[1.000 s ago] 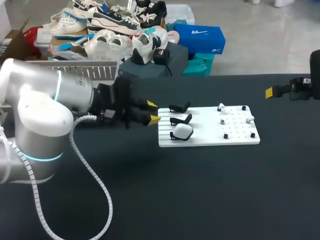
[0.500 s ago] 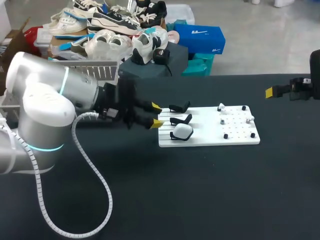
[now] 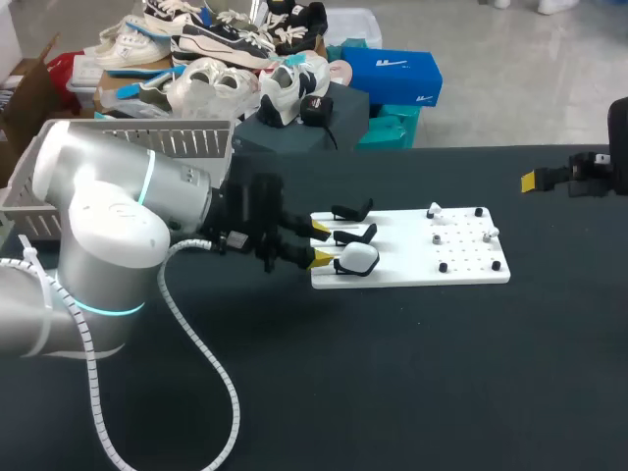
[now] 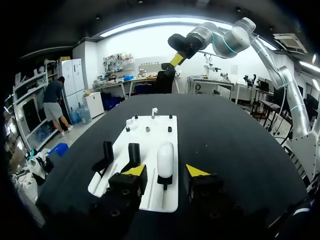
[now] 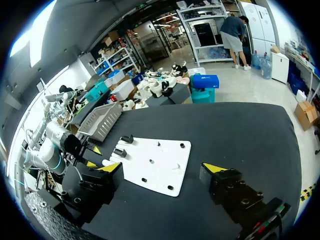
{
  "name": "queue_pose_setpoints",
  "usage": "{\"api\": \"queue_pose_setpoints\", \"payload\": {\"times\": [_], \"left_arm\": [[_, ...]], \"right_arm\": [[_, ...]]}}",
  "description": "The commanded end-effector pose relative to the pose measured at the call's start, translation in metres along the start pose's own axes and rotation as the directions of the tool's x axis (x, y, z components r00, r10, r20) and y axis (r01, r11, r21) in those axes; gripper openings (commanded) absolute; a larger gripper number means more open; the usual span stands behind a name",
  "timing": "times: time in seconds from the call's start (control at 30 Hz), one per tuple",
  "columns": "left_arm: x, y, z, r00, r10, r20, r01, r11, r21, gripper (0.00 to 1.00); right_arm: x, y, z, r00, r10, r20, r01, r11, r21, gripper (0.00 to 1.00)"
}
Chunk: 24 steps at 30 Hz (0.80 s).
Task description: Pick up each earbud case from the left stands, insert the matching earbuds, close the lid, and place the case in the box.
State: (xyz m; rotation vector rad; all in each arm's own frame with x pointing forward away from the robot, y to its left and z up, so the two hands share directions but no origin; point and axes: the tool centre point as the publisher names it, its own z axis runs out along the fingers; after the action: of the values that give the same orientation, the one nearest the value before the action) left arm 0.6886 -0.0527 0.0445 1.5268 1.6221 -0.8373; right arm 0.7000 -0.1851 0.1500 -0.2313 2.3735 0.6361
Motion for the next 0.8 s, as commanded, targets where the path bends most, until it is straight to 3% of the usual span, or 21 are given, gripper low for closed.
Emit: {"api": "queue_pose_setpoints", "payload": {"times": [0.03, 0.63, 0.8], "left_arm": [[0.002, -0.001, 0.008, 1.0, -0.001, -0.001, 0.001, 1.0, -0.007, 0.49], [0.001, 0.008, 0.029, 1.0, -0.013, -0.019, 0.012, 1.0, -0.02, 0.59], [0.0, 0.004, 0.034, 1.0, -0.021, -0.019, 0.02, 1.0, -0.006, 0.56]], "right_arm": [[0.0, 0.0, 0.0, 1.0, 0.0, 0.0, 0.0, 1.0, 0.0, 1.0], [0.0, 0.0, 0.0, 1.0, 0.0, 0.0, 0.0, 1.0, 0.0, 1.0], [0.0, 0.0, 0.0, 1.0, 0.0, 0.0, 0.0, 1.0, 0.0, 1.0]]}}
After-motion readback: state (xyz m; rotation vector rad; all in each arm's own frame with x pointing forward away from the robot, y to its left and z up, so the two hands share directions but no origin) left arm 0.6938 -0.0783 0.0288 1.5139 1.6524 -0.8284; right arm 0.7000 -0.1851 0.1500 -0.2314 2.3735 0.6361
